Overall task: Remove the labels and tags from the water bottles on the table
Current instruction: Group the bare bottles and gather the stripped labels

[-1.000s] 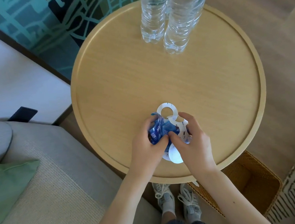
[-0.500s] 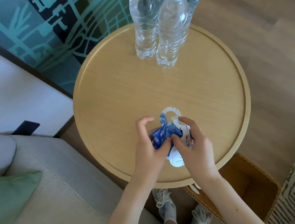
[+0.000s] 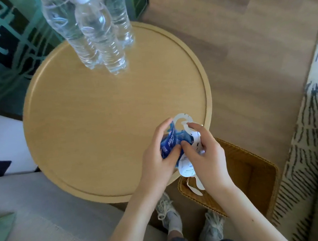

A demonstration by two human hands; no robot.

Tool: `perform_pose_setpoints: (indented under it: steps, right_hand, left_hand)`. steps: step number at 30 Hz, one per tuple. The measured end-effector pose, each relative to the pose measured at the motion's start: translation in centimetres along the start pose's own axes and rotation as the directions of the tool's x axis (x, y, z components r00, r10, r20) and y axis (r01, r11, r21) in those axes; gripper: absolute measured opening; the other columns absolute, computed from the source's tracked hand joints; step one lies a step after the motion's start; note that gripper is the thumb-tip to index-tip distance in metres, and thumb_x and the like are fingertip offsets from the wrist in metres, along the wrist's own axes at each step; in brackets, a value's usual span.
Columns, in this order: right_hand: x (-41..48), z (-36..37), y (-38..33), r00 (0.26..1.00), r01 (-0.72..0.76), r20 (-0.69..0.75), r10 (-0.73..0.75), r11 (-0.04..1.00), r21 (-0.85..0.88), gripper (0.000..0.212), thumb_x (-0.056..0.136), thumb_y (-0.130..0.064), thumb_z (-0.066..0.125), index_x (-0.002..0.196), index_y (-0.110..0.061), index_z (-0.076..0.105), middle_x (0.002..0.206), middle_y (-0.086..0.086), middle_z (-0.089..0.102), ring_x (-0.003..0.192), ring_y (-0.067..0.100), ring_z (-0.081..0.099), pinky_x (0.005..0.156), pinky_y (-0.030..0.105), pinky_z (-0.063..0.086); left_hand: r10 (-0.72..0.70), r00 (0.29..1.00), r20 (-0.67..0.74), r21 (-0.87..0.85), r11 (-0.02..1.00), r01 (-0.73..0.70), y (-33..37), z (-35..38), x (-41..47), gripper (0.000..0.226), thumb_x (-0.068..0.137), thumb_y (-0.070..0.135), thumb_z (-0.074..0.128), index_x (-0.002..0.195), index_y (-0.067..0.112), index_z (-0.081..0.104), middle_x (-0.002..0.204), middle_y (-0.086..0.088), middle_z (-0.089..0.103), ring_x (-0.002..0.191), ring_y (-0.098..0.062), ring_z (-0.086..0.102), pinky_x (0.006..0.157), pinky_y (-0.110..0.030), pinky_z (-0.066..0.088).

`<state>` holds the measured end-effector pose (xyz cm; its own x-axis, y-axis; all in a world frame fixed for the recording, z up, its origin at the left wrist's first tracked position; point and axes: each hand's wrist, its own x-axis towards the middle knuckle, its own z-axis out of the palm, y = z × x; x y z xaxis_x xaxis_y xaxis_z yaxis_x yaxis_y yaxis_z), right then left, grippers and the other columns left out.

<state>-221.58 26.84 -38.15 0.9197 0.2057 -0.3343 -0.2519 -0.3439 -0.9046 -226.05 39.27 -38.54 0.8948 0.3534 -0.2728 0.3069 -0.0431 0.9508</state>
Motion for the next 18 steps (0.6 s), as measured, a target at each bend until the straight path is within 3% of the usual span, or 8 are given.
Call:
perform_pose_setpoints:
  steps: [4,9,12,16,18]
  right_hand:
    - [-0.7,-4.7,0.9,0.998,-0.001,-0.069,0.002,1.000,0.017,0.039,0.096,-0.010,0.067,0.126,-0.034,0.058,0.079,-0.007,0.060,0.070,-0.005,0.059,0.057,0.010,0.046]
    - [-1.8,-11.2,2.7,0.988,-0.017,-0.153,0.022,0.999,0.034,0.041,0.096,-0.014,0.067,0.127,-0.039,0.056,0.081,-0.007,0.061,0.070,0.003,0.058,0.056,0.016,0.049]
    - [-2.5,-14.9,4.6,0.978,-0.028,-0.205,0.035,0.999,0.039,0.040,0.096,-0.013,0.067,0.130,-0.032,0.057,0.080,-0.012,0.058,0.071,-0.006,0.059,0.055,0.010,0.047]
    - [-3.2,-18.5,8.7,0.961,-0.073,-0.263,0.085,0.996,0.053,0.041,0.095,-0.012,0.068,0.133,-0.025,0.058,0.079,-0.016,0.053,0.072,-0.016,0.058,0.053,0.005,0.044]
    - [-3.2,-19.7,11.5,0.954,-0.103,-0.276,0.116,0.993,0.058,0.041,0.096,-0.013,0.067,0.134,-0.025,0.057,0.083,-0.016,0.053,0.075,-0.019,0.056,0.055,0.004,0.044]
  left_hand:
    - [0.021,0.996,0.087,-0.007,1.000,-0.020,0.7,4.5,-0.2,0.061,0.094,0.006,0.064,0.139,0.043,0.047,0.136,0.021,0.058,0.117,-0.001,0.062,0.086,-0.017,0.055]
    - [0.065,0.980,0.190,0.002,0.998,-0.066,1.9,11.0,-0.8,0.062,0.093,0.004,0.065,0.140,0.041,0.048,0.138,0.027,0.053,0.127,0.000,0.054,0.091,-0.014,0.051]
    - [0.049,0.964,0.260,0.000,0.999,-0.050,1.7,14.9,-1.3,0.063,0.092,0.003,0.066,0.142,0.037,0.047,0.141,0.021,0.053,0.130,-0.002,0.053,0.091,-0.014,0.051]
    - [0.008,0.943,0.331,0.051,0.998,-0.026,-0.1,19.9,-2.1,0.063,0.092,0.006,0.067,0.143,0.037,0.045,0.138,0.030,0.049,0.130,0.002,0.050,0.090,-0.013,0.051]
    - [-0.015,0.934,0.357,0.081,0.997,-0.015,-1.9,22.2,-2.1,0.062,0.092,0.007,0.067,0.145,0.032,0.045,0.142,0.023,0.049,0.131,-0.001,0.050,0.094,-0.017,0.052]
